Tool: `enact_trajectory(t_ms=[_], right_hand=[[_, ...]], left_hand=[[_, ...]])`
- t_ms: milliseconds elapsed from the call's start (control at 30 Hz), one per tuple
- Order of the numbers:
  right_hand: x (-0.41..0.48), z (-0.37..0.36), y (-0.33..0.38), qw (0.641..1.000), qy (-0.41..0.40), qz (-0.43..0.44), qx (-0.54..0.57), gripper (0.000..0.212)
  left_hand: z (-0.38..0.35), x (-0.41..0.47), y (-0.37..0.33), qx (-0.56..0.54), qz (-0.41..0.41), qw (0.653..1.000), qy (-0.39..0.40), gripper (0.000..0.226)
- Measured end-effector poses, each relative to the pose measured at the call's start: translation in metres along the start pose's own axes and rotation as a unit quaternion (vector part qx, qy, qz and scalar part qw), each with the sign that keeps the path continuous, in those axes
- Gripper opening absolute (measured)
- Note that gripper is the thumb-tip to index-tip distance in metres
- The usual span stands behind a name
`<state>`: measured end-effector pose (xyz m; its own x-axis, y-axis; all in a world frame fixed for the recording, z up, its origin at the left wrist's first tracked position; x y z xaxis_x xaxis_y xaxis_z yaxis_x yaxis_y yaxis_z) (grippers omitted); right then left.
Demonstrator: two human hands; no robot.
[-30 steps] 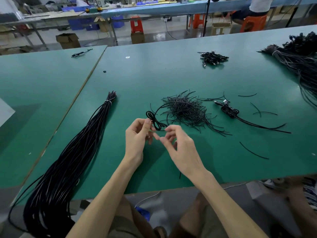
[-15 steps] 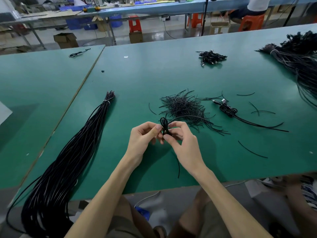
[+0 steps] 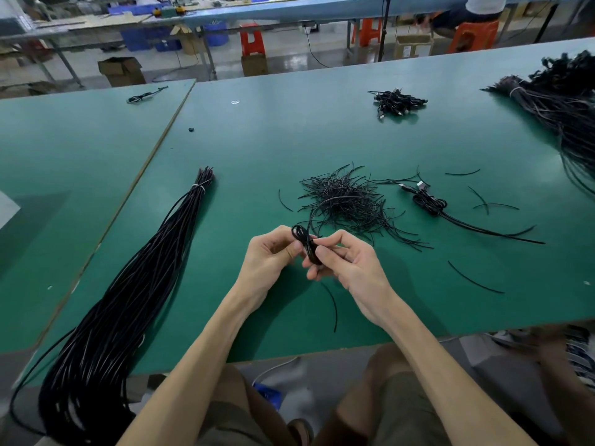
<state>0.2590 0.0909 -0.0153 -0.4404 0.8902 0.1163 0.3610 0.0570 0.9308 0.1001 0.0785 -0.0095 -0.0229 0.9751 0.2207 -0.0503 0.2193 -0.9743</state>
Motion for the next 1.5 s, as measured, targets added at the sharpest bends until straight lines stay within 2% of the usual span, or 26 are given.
enact_trajectory(t_ms=[67,200,300,433,600,800,933,1200,1500], right_hand=[[0.0,-0.001,-0.001,0.999,0.025,-0.025,0.02,0.007],[-0.001,-0.004,-0.003,0.997,0.045,-0.047,0.031,0.011],[0.0,-0.002,-0.003,0.998,0.03,-0.047,0.031,0.009],[0.001,0.001,-0.006,0.999,-0.006,-0.041,0.017,0.013],[0.001,-0.004,-0.003,0.999,-0.012,-0.012,-0.045,0.039],[0.001,-0.007,-0.005,0.994,-0.017,-0.008,-0.108,0.026],[0.001,-0.007,-0.007,0.993,-0.014,-0.032,-0.111,0.028],[0.001,-0.011,-0.008,0.991,0.027,-0.07,-0.107,0.038],[0.0,-0.022,-0.01,0.987,0.057,-0.062,-0.14,0.043]], left_hand=[[0.0,0.0,0.002,-0.001,0.003,1.0,-0.008,0.006],[0.002,0.001,0.006,0.012,0.004,1.0,-0.023,0.013],[-0.001,0.001,0.005,0.016,-0.007,1.0,-0.008,0.007],[-0.009,-0.001,0.001,-0.008,0.002,0.999,0.039,0.022],[-0.007,-0.001,0.0,-0.01,0.011,0.999,0.03,0.018],[-0.008,-0.003,0.003,-0.033,0.027,0.998,0.04,0.019],[-0.003,-0.002,0.004,-0.024,0.03,0.999,0.022,0.008],[0.001,0.002,0.011,-0.033,0.035,0.999,0.015,0.008],[0.0,0.003,0.015,-0.042,0.054,0.997,0.044,0.023]])
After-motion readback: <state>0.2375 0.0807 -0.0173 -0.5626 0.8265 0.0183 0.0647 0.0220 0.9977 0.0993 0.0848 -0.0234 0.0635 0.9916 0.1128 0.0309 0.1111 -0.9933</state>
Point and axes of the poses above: each hand's wrist, its own x-axis towards the middle knuckle, its own z-axis out of the back of the hand, y = z × x, the point moved 6 cm from there along x, towards the middle knuckle, and after that the axes turned 2 degrees about x, right-handed, at the moved point
